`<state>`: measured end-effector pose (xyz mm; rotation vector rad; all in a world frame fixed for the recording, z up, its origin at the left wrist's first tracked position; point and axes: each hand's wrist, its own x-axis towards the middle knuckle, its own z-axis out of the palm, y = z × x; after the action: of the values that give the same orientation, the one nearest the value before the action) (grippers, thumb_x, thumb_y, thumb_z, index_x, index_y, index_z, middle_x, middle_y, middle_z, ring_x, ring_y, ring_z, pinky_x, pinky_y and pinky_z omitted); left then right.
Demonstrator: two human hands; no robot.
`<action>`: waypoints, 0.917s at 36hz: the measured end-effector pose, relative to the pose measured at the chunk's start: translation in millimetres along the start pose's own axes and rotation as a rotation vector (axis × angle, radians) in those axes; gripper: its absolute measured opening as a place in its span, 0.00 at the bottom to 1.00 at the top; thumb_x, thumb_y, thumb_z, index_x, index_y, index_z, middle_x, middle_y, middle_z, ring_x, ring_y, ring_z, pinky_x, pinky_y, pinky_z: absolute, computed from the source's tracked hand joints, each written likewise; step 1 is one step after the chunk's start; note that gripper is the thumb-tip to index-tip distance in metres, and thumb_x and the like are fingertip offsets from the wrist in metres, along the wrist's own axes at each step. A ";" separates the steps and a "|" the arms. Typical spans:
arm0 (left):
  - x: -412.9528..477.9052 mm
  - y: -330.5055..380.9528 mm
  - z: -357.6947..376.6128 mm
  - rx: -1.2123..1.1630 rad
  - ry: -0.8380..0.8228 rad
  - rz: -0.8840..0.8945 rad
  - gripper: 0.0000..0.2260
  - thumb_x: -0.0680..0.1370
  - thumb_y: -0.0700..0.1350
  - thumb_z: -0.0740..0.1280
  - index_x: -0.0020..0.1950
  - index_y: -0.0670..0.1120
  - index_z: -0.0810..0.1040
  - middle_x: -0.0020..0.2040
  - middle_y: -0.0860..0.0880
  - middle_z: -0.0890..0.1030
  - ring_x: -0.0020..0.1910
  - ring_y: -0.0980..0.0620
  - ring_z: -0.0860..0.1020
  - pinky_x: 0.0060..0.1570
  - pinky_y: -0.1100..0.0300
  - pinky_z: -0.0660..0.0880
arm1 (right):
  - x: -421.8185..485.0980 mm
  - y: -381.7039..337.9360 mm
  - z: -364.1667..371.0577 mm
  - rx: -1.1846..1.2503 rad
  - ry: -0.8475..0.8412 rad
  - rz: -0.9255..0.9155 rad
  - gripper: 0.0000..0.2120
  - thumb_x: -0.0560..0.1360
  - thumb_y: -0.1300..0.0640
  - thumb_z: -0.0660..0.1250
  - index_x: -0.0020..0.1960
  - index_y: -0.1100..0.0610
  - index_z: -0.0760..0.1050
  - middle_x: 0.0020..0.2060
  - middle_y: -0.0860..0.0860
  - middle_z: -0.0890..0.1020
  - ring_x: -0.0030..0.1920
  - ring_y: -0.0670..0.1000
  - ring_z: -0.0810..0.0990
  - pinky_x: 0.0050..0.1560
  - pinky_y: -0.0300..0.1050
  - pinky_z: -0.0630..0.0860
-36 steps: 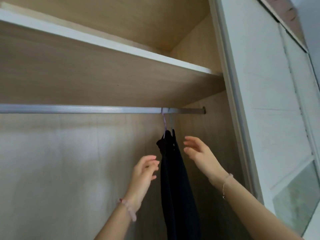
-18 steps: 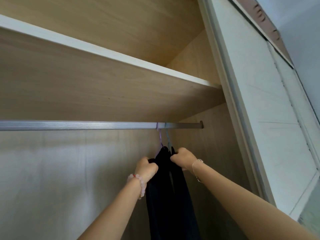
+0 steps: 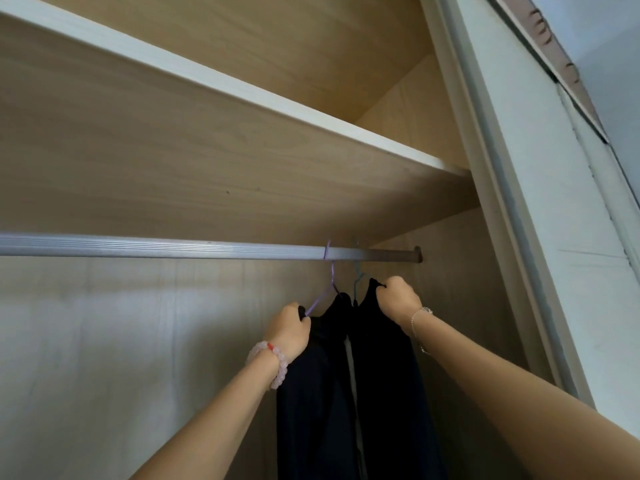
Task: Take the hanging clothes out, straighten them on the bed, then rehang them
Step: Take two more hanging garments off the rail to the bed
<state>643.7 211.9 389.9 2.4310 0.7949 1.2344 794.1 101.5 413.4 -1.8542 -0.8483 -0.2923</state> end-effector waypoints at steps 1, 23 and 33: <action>3.9 0.9 -4.2 -0.017 0.001 0.004 0.11 0.80 0.41 0.57 0.38 0.46 0.66 0.34 0.52 0.69 0.41 0.47 0.72 0.39 0.62 0.66 | 3.0 -3.7 -3.4 -0.021 0.002 -0.017 0.17 0.81 0.59 0.55 0.34 0.57 0.61 0.35 0.53 0.72 0.39 0.55 0.73 0.39 0.42 0.66; -12.2 -57.3 7.7 -0.369 -0.139 -0.269 0.10 0.77 0.38 0.60 0.35 0.43 0.67 0.34 0.45 0.71 0.33 0.50 0.70 0.31 0.60 0.65 | -10.1 47.0 28.5 0.108 -0.149 0.042 0.14 0.80 0.61 0.56 0.35 0.58 0.64 0.32 0.51 0.69 0.31 0.51 0.68 0.32 0.43 0.63; -177.4 -96.6 37.6 -0.617 -0.071 -0.386 0.08 0.79 0.42 0.63 0.45 0.41 0.79 0.40 0.45 0.79 0.41 0.49 0.77 0.40 0.58 0.70 | -175.4 138.8 28.5 0.521 -0.358 0.159 0.11 0.82 0.59 0.58 0.51 0.60 0.79 0.39 0.56 0.80 0.39 0.53 0.78 0.36 0.43 0.72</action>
<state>556.7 182.7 206.0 1.7222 0.6896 1.0385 755.5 22.4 205.8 -1.4830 -0.9057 0.3456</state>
